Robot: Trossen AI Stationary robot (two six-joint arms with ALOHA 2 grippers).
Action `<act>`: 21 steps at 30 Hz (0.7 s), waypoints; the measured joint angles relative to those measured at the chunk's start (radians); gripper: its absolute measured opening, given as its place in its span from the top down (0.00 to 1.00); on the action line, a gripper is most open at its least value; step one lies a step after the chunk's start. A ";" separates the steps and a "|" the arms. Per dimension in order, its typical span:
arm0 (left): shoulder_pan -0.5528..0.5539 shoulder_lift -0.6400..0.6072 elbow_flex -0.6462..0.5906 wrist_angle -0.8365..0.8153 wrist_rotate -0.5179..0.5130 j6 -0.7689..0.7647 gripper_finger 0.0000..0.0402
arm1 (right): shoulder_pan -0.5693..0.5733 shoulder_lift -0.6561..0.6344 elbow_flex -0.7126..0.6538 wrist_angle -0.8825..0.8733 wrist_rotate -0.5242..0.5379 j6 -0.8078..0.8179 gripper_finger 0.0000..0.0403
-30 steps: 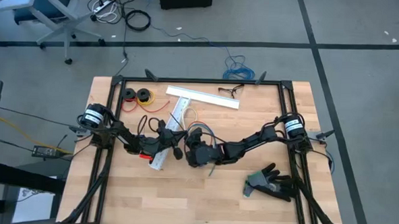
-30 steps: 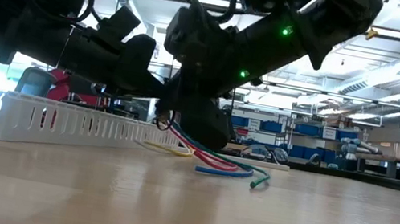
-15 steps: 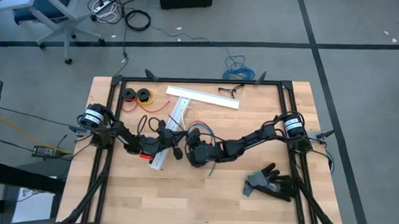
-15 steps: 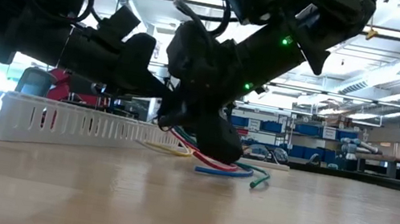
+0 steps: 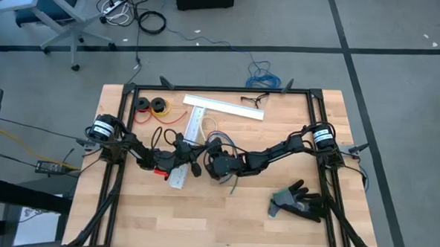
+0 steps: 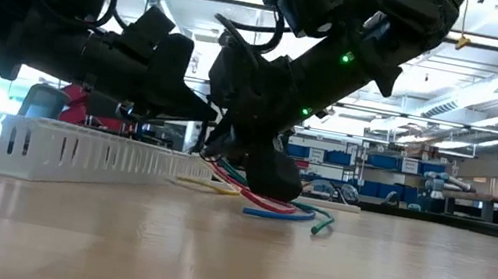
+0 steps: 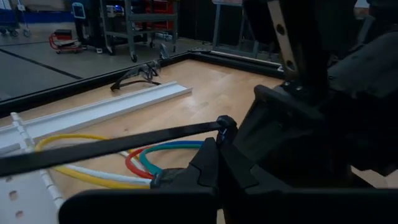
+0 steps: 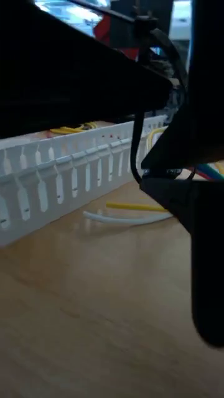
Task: Ziptie cables
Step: Wrap the black zip tie on the cables
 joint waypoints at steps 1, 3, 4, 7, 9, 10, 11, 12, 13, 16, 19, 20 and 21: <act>0.002 0.000 0.000 0.000 0.000 0.000 0.99 | -0.001 0.000 0.000 0.000 -0.004 0.029 0.98; 0.007 0.000 0.000 -0.001 0.000 0.000 0.99 | -0.002 0.000 0.000 0.012 -0.007 0.104 0.98; 0.011 0.000 0.000 -0.001 0.000 0.000 0.99 | -0.001 0.000 0.000 0.015 -0.007 0.131 0.99; 0.024 0.000 0.000 -0.002 0.000 0.002 0.99 | 0.017 -0.001 0.000 0.015 -0.001 0.147 1.00; 0.033 0.000 0.000 -0.007 0.000 0.002 0.99 | 0.041 -0.001 0.000 0.022 0.009 0.147 1.00; 0.038 0.000 0.000 -0.010 0.001 0.002 0.99 | 0.055 -0.001 0.000 0.027 0.028 0.147 1.00; 0.042 0.000 0.000 -0.012 0.001 0.002 0.99 | 0.069 -0.001 0.000 0.033 0.053 0.147 1.00; 0.045 0.000 0.000 -0.012 0.001 0.003 0.99 | 0.084 -0.001 0.000 0.039 0.075 0.147 1.00; 0.049 0.000 0.000 -0.013 0.001 0.003 0.99 | 0.097 -0.001 0.000 0.043 0.096 0.146 1.00; 0.058 0.000 0.000 -0.016 0.001 0.004 0.99 | 0.134 -0.011 0.000 0.046 0.133 0.149 1.00; 0.060 0.000 0.000 -0.016 0.001 0.004 0.99 | 0.157 -0.023 0.000 0.046 0.179 0.154 1.00; 0.060 0.000 0.000 -0.016 0.002 0.004 0.99 | 0.161 -0.024 0.000 0.047 0.192 0.158 1.00; 0.060 0.000 0.000 -0.015 0.005 0.004 0.99 | 0.162 -0.024 0.000 0.046 0.202 0.158 1.00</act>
